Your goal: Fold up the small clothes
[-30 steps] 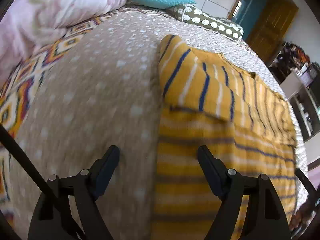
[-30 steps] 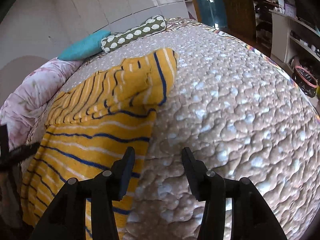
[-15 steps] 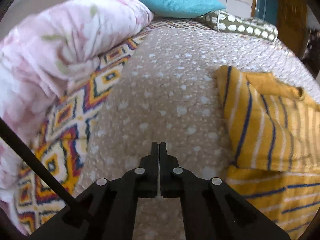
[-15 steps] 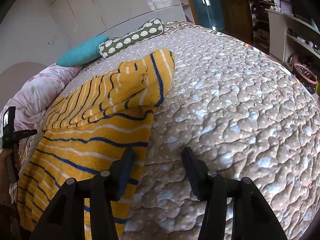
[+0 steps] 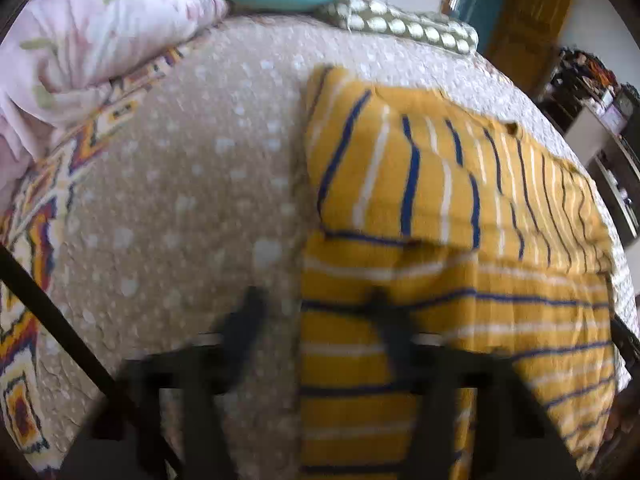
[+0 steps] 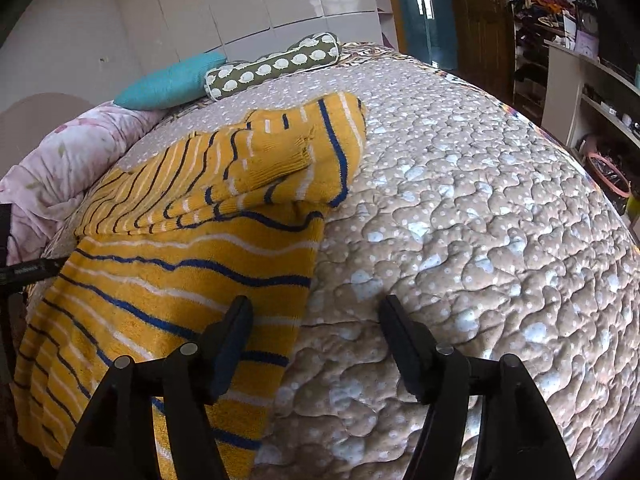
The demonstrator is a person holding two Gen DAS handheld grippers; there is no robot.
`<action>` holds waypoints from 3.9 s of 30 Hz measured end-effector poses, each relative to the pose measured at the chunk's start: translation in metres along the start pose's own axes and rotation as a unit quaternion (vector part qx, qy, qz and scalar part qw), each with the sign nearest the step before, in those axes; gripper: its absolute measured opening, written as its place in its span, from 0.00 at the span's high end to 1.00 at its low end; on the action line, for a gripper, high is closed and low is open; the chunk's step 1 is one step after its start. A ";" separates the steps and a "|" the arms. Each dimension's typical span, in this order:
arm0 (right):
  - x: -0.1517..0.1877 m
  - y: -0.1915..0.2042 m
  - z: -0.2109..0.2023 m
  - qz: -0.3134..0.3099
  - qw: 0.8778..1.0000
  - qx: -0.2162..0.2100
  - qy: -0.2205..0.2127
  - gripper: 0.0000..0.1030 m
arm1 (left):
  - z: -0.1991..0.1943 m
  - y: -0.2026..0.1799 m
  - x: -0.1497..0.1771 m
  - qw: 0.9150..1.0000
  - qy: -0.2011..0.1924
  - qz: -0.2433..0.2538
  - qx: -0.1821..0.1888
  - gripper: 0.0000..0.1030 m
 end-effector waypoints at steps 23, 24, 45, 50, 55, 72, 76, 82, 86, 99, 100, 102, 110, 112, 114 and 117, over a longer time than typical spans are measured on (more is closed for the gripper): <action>0.003 -0.005 -0.011 0.064 0.996 -0.064 -0.009 0.30 | -0.052 0.054 0.052 0.997 0.011 -0.072 0.008 0.51; 0.004 -0.004 -0.013 0.070 0.995 -0.067 -0.007 0.30 | -0.054 0.052 0.059 0.997 0.015 -0.080 0.018 0.51; 0.072 0.036 -0.060 0.146 0.963 -0.226 0.017 0.30 | -0.095 0.015 0.149 0.991 -0.107 -0.024 -0.078 0.14; 0.081 0.047 -0.069 0.159 0.939 -0.302 0.046 0.30 | -0.112 0.020 0.150 0.994 -0.076 -0.071 0.025 0.19; 0.095 0.065 -0.078 0.166 0.914 -0.366 0.062 0.30 | -0.115 0.043 0.142 0.960 -0.032 -0.198 0.197 0.19; 0.114 0.109 -0.078 0.191 0.863 -0.459 0.095 0.32 | -0.109 -0.011 0.156 0.948 0.022 -0.150 0.279 0.69; 0.126 0.116 -0.079 0.181 0.864 -0.458 0.107 0.32 | -0.111 -0.014 0.164 0.947 0.020 -0.146 0.285 0.68; 0.153 0.129 -0.073 0.179 0.854 -0.468 0.142 0.32 | -0.112 -0.020 0.162 0.934 0.014 -0.158 0.321 0.42; 0.163 0.136 -0.067 0.180 0.849 -0.472 0.156 0.33 | -0.115 -0.030 0.160 0.936 0.005 -0.145 0.320 0.32; 0.169 0.142 -0.061 0.176 0.857 -0.454 0.167 0.41 | -0.107 -0.023 0.167 0.969 0.045 -0.125 0.210 0.88; 0.170 0.141 -0.059 0.169 0.866 -0.438 0.171 0.47 | -0.105 -0.017 0.165 0.969 0.048 -0.139 0.200 0.90; 0.170 0.137 -0.057 0.152 0.883 -0.407 0.176 0.66 | -0.109 0.003 0.157 0.962 0.032 -0.190 0.195 0.90; 0.140 0.127 -0.094 0.098 0.909 -0.385 0.127 0.92 | -0.162 -0.010 0.156 0.976 -0.030 -0.144 0.161 0.92; 0.141 0.132 -0.109 0.071 0.910 -0.387 0.130 0.92 | -0.174 -0.019 0.161 0.979 -0.038 -0.124 0.160 0.92; 0.146 0.131 -0.118 0.053 0.913 -0.380 0.137 0.92 | -0.186 -0.026 0.169 0.978 -0.041 -0.111 0.170 0.92; 0.154 0.118 -0.131 0.040 0.920 -0.364 0.143 0.92 | -0.195 -0.028 0.186 0.979 -0.039 -0.101 0.170 0.92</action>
Point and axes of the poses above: each gripper's, at about its wrist camera, not at the fingertips, and z roughly the way its jaws point, y to its left, x to its underside, the point moved 10 cm from there along z, roughly the way its jaws point, and after that the axes turned 4 degrees about -x, right-handed, at the moved point
